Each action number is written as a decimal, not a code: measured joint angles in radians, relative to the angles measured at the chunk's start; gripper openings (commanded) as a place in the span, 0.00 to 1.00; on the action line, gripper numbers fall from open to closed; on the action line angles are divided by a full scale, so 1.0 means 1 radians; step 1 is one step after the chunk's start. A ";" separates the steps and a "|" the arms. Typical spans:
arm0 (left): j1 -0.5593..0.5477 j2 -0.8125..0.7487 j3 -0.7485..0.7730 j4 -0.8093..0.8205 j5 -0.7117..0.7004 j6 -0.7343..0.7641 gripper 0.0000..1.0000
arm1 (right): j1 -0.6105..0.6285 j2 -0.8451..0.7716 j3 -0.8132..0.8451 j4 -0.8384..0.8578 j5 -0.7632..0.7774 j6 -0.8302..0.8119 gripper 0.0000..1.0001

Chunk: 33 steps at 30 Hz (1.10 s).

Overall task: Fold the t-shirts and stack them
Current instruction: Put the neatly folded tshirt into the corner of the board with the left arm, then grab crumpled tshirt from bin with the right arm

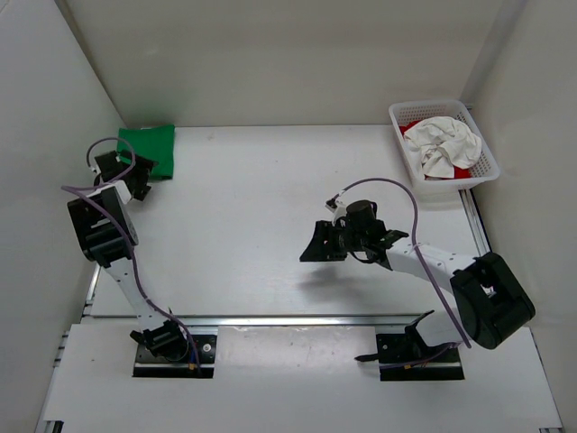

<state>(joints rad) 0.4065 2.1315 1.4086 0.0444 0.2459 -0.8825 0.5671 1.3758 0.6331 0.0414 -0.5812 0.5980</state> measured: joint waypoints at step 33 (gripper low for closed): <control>-1.059 -0.913 -1.054 0.328 -0.086 0.115 0.66 | -0.724 0.609 1.085 -0.388 0.483 -0.349 0.60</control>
<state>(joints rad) -0.6525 1.2186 0.3546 0.3725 0.1596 -0.7677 -0.1574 1.9846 1.7180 -0.3466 -0.0982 0.2489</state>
